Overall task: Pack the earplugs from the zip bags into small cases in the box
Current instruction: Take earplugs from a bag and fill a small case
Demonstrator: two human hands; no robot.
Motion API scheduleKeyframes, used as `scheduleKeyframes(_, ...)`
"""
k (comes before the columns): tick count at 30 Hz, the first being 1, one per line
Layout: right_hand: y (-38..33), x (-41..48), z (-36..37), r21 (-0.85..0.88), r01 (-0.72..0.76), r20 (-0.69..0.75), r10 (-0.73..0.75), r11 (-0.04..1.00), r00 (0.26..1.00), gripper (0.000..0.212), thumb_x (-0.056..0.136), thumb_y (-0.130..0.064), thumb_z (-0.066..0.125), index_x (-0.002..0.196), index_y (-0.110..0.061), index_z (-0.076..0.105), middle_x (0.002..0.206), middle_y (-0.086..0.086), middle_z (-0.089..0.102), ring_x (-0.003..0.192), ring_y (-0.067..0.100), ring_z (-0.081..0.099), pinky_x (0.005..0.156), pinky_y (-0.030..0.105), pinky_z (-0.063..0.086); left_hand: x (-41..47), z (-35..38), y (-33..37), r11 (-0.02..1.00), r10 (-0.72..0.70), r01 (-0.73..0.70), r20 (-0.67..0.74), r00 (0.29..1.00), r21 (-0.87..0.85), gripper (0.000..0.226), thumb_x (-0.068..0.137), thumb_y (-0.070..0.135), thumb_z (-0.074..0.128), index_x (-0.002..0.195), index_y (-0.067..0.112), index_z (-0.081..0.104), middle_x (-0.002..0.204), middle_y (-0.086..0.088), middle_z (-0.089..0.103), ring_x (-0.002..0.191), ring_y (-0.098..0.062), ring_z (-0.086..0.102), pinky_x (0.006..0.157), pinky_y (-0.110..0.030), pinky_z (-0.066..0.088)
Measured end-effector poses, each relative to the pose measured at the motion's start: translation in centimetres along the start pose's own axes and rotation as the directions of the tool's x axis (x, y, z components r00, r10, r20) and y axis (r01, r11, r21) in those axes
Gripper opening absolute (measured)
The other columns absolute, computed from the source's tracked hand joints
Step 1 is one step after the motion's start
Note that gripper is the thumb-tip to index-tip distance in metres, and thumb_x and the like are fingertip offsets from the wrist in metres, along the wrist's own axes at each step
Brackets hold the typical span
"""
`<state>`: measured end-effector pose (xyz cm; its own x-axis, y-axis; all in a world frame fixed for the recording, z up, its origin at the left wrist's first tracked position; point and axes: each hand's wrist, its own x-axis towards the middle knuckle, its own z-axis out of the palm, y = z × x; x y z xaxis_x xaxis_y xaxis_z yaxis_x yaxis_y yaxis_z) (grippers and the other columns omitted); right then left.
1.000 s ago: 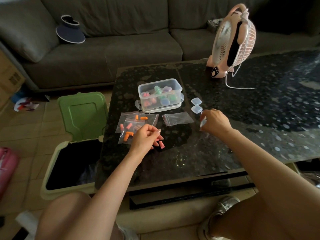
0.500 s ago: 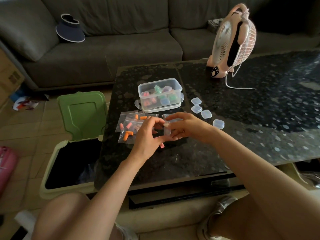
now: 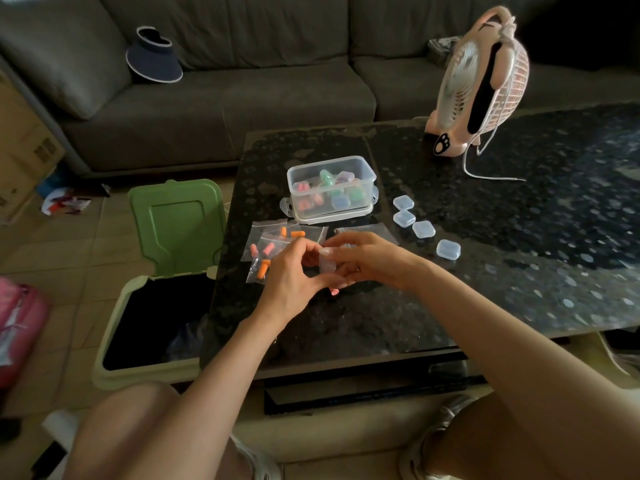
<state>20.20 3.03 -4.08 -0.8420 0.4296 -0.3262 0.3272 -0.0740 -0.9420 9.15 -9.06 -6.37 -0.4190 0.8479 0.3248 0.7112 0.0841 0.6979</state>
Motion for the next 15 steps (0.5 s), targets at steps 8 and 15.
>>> scheduleKeyframes(8, -0.2, 0.5, 0.3, -0.011, 0.024, -0.043, -0.025, 1.0, 0.999, 0.032, 0.091, -0.024, 0.06, 0.117, -0.004, 0.057, 0.088, 0.012, 0.069, 0.072, 0.02, 0.068, 0.073, 0.032, 0.059, 0.0, -1.0, -0.1, 0.998, -0.048, 0.048, 0.002, 0.999, -0.049, 0.043, 0.07, 0.019, 0.08, 0.1, 0.002, 0.054, 0.098, -0.009, 0.066, 0.088, -0.006, 0.053, 0.074, 0.017, 0.007)
scheduleKeyframes(15, 1.3, 1.7, 0.7, -0.638, -0.136, -0.265, -0.05, 0.758, 0.963, 0.023, 0.083, -0.037, 0.069, 0.08, -0.015, 0.061, 0.076, 0.004, 0.067, 0.061, 0.015, 0.064, 0.061, 0.026, 0.056, 0.6, -0.9, -3.9, 0.995, -0.083, 0.081, -0.036, 0.996, -0.056, 0.061, 0.058, 0.071, 0.062, 0.094, 0.025, 0.043, 0.086, 0.012, 0.066, 0.082, -0.008, 0.065, 0.097, -0.062, 0.04)
